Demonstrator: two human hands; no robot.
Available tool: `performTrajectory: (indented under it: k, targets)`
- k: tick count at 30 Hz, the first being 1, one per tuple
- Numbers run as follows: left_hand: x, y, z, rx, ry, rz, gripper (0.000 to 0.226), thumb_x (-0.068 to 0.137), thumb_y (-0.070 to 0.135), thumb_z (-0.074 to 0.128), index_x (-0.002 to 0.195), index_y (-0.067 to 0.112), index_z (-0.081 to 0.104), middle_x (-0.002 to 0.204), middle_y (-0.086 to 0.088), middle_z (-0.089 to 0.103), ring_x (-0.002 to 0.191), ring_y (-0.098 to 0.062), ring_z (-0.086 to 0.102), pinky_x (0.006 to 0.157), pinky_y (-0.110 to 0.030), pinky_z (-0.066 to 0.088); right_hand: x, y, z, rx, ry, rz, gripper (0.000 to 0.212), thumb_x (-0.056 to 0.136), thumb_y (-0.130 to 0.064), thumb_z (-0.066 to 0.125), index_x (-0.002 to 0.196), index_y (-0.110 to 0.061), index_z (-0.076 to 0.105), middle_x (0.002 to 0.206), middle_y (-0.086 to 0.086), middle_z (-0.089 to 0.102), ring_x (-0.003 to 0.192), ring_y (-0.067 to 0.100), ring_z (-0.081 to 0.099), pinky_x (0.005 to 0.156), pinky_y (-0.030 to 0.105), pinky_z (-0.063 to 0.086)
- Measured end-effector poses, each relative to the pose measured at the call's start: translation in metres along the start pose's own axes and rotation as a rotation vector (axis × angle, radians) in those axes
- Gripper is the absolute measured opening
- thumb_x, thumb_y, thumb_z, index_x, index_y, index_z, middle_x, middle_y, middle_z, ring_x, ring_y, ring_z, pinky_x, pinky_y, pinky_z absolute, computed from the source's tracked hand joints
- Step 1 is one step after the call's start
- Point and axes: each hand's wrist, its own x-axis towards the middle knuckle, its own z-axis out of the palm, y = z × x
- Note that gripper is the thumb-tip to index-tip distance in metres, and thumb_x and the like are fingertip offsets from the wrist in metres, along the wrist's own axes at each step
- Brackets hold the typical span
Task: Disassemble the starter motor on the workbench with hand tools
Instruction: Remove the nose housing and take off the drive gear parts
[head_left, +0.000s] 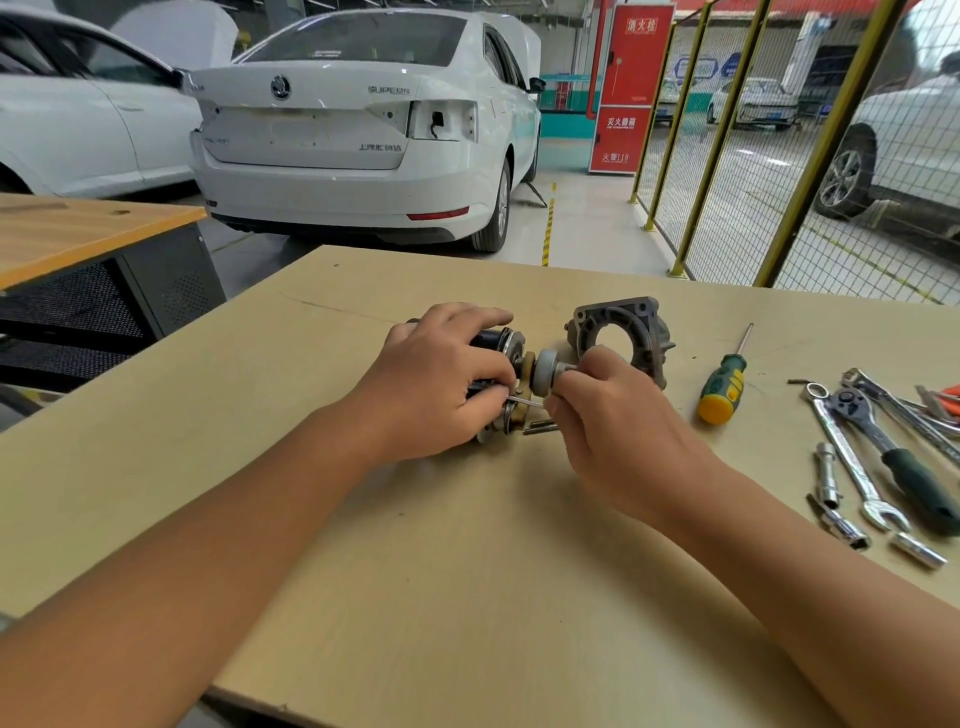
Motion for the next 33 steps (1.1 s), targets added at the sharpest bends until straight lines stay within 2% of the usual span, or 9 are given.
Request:
performTrajectory:
  k: [4,7,10,13,15,17,21,28,33]
  targets:
    - [0.000,-0.003,0.001,-0.040,0.037,0.011,0.013,0.093,0.033,0.065,0.096,0.035,0.077,0.153,0.012,0.048,0.146,-0.016,0.032,0.110,-0.047,0.028,0.001,0.000,-0.002,-0.029,-0.052,0.003,0.025,0.103,-0.026,0.050,0.102,-0.006,0.066,0.096,0.006,0.048,0.073,0.029,0.053,0.065,0.045,0.051]
    - [0.000,-0.005,0.002,-0.078,0.064,0.017,0.010,0.089,0.036,0.068,0.096,0.036,0.074,0.152,0.013,0.049,0.144,-0.016,0.034,0.109,-0.051,0.030,0.000,-0.002,-0.005,-0.145,-0.024,0.000,0.022,0.101,-0.028,0.055,0.101,-0.011,0.068,0.093,0.004,0.054,0.073,0.028,0.055,0.062,0.039,0.048]
    - [0.004,-0.014,-0.001,-0.146,0.222,-0.088,0.029,0.086,0.050,0.061,0.111,0.037,0.068,0.150,0.011,0.050,0.138,-0.020,0.042,0.109,-0.054,0.035,-0.001,-0.005,-0.007,-0.200,-0.032,0.018,0.024,0.098,-0.035,0.056,0.104,-0.015,0.067,0.097,0.001,0.057,0.082,0.027,0.057,0.068,0.037,0.045]
    - [0.008,-0.035,-0.002,-0.205,0.328,-0.302,0.052,0.086,0.055,0.061,0.135,0.040,0.052,0.147,0.004,0.048,0.134,-0.026,0.046,0.109,-0.050,0.041,0.000,-0.005,-0.007,-0.174,-0.064,0.030,0.026,0.099,-0.038,0.054,0.107,-0.015,0.062,0.104,0.000,0.055,0.076,0.026,0.058,0.062,0.036,0.049]
    - [0.007,-0.050,0.001,-0.277,0.273,-0.410,0.064,0.088,0.055,0.069,0.144,0.043,0.041,0.148,0.000,0.045,0.133,-0.027,0.048,0.107,-0.043,0.041,0.001,-0.004,-0.005,-0.125,-0.088,0.042,0.024,0.102,-0.036,0.051,0.108,-0.014,0.058,0.104,0.001,0.050,0.072,0.025,0.057,0.060,0.041,0.053]
    - [0.006,-0.060,0.006,-0.356,0.201,-0.462,0.072,0.085,0.056,0.073,0.146,0.046,0.036,0.150,-0.004,0.042,0.132,-0.026,0.050,0.109,-0.045,0.043,0.001,-0.004,-0.004,-0.073,-0.088,0.035,0.021,0.103,-0.032,0.049,0.107,-0.013,0.056,0.098,0.003,0.046,0.069,0.024,0.052,0.060,0.044,0.052]
    - [0.007,-0.062,0.010,-0.375,0.119,-0.432,0.082,0.074,0.070,0.068,0.147,0.048,0.036,0.145,0.002,0.046,0.127,-0.012,0.046,0.102,-0.035,0.039,0.000,-0.005,-0.003,-0.060,-0.056,0.042,0.025,0.104,-0.027,0.045,0.103,-0.007,0.060,0.092,0.005,0.044,0.065,0.025,0.046,0.057,0.042,0.048]
    - [0.007,-0.057,0.011,-0.328,0.055,-0.387,0.073,0.076,0.070,0.064,0.141,0.043,0.047,0.131,0.009,0.050,0.118,-0.013,0.051,0.097,-0.032,0.041,-0.003,-0.007,-0.004,-0.191,-0.022,0.059,0.024,0.102,-0.035,0.047,0.103,-0.023,0.068,0.098,-0.005,0.058,0.082,0.023,0.060,0.082,0.042,0.043]
    - [0.006,-0.055,0.012,-0.307,0.056,-0.388,0.072,0.074,0.073,0.061,0.139,0.043,0.050,0.127,0.010,0.050,0.115,-0.012,0.052,0.094,-0.030,0.041,-0.003,-0.009,-0.005,-0.177,0.033,0.066,0.015,0.095,-0.033,0.060,0.092,-0.021,0.069,0.091,-0.005,0.060,0.076,0.024,0.060,0.080,0.043,0.044]
